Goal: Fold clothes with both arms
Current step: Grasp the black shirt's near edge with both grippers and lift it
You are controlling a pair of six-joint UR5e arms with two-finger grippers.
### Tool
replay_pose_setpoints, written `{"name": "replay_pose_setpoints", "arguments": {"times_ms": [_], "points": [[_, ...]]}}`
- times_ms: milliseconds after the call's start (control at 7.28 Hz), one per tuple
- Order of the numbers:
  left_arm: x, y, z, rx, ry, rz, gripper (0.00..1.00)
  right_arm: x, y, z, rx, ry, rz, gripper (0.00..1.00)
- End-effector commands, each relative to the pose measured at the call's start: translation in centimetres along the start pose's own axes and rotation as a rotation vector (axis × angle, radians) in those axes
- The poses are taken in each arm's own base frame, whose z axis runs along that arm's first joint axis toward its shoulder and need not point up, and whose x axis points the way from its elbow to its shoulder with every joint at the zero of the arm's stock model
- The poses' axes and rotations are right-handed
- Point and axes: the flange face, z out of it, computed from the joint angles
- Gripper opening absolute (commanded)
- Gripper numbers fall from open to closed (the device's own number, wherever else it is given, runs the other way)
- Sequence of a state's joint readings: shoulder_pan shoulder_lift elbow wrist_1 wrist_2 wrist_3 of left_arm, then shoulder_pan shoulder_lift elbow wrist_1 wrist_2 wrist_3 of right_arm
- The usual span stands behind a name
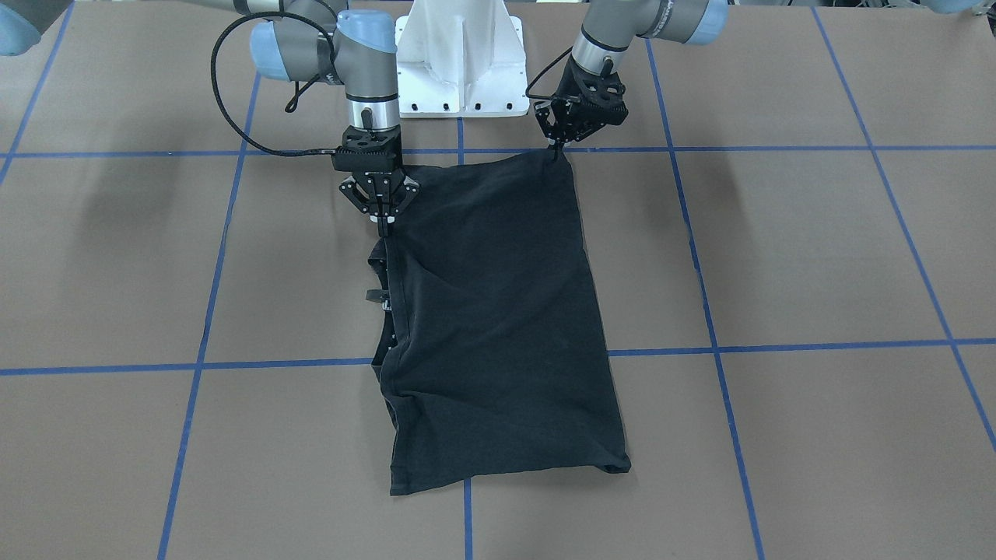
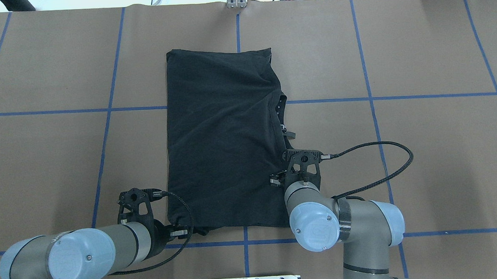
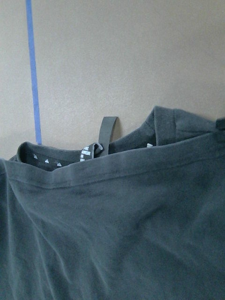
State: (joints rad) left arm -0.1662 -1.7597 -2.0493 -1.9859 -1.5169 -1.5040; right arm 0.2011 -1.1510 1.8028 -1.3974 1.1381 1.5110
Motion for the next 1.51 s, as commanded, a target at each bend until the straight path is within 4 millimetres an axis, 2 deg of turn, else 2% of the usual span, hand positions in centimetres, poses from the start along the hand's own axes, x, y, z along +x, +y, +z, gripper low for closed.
{"name": "replay_pose_setpoints", "arguments": {"times_ms": [0, 137, 275, 549, 824, 961, 1098, 1236, 1373], "points": [[1.9, -0.5, -5.4, -0.006, 0.071, -0.002, 0.0, 1.7, 0.1, -3.5, -0.014, -0.047, 0.004, 0.0], [2.9, -0.5, -9.1, -0.035, 0.086, -0.003, 0.0, 3.6, 0.9, -5.9, -0.036, -0.072, -0.007, 0.0], [3.5, -0.7, -11.9, -0.039, 0.097, -0.003, 0.0, 4.3, 1.1, -8.7, -0.052, -0.115, -0.006, 0.0], [4.1, -0.5, -15.6, -0.087, 0.097, -0.003, 0.0, 4.5, 1.3, -10.4, -0.067, -0.142, -0.006, 0.0], [3.9, -2.4, -14.9, -0.047, 0.072, 0.012, 0.0, 4.1, 1.2, -9.8, -0.063, -0.133, -0.006, 0.0], [3.5, -5.2, -13.8, 0.01, 0.043, 0.034, 0.0, 3.8, -0.3, -9.0, -0.045, -0.09, -0.004, 0.0], [3.2, -7.7, -11.8, 0.053, 0.0, 0.032, 0.0, 1.5, -2.3, -8.5, -0.018, -0.061, 0.008, 0.0], [3.8, -9.8, -9.9, 0.081, -0.027, 0.022, 0.0, 0.0, -3.9, -7.4, 0.002, -0.034, 0.02, 0.0], [4.4, -12.0, -9.0, 0.112, -0.041, 0.036, 0.0, -0.7, -5.5, -6.1, 0.017, -0.016, 0.028, 0.0]]}}
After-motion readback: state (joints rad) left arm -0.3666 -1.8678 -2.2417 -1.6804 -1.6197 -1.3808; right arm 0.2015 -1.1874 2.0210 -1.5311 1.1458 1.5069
